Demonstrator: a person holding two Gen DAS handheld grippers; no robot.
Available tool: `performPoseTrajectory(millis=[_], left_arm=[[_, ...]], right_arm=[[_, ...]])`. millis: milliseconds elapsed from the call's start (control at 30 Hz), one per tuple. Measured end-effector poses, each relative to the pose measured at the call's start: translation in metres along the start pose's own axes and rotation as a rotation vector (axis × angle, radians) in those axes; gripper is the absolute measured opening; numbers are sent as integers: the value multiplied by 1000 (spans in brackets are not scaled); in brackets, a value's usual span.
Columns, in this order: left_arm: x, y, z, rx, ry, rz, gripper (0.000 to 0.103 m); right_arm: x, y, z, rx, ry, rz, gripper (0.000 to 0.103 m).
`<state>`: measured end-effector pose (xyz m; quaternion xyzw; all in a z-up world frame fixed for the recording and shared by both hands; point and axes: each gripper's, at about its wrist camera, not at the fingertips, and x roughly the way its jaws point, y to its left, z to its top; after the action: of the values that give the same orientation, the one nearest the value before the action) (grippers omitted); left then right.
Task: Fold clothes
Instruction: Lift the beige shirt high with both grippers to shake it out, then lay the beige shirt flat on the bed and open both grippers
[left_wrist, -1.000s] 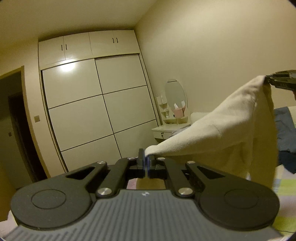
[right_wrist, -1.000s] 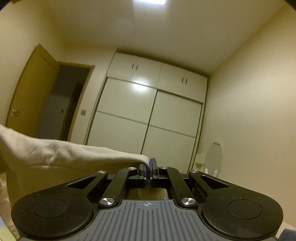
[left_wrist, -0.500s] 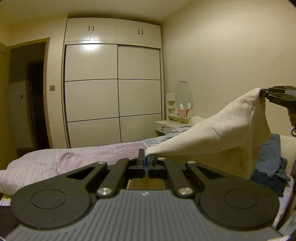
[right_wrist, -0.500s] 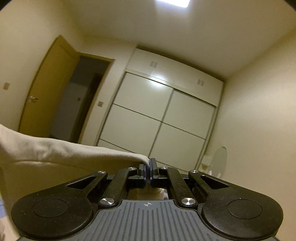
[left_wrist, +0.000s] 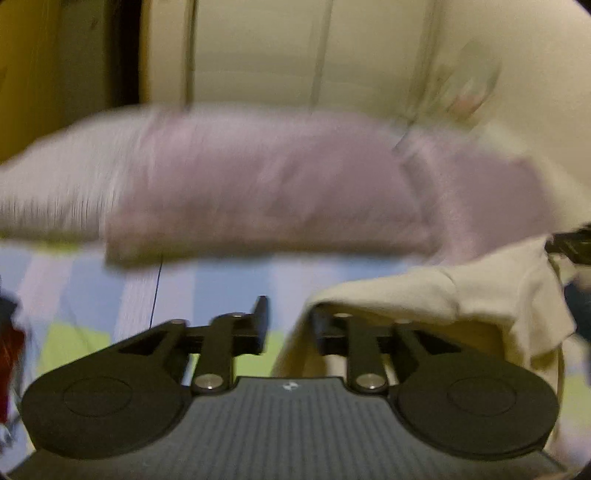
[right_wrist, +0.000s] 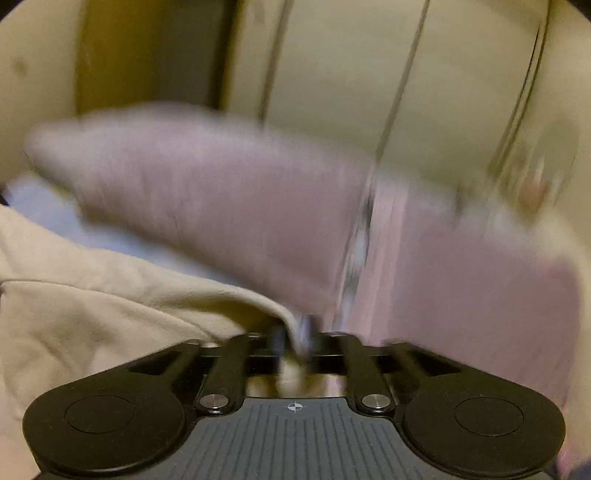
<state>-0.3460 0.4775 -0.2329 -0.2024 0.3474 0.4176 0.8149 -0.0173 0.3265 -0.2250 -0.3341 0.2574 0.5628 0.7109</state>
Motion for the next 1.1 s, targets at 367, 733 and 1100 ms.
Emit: performPoseTrajectory(millis=[367,733,1100], left_arm=[[62,-11,-120,-275,194,-19,22],[128,-69,-113,-483,308,-357,36],[189,-27,15,-448,31,-371,17]], right_arm=[[89,-7,-149,506,160,358,56],[165,-8,-131,702,234,597,44],[215,-37,-27,891,-1,622,33]])
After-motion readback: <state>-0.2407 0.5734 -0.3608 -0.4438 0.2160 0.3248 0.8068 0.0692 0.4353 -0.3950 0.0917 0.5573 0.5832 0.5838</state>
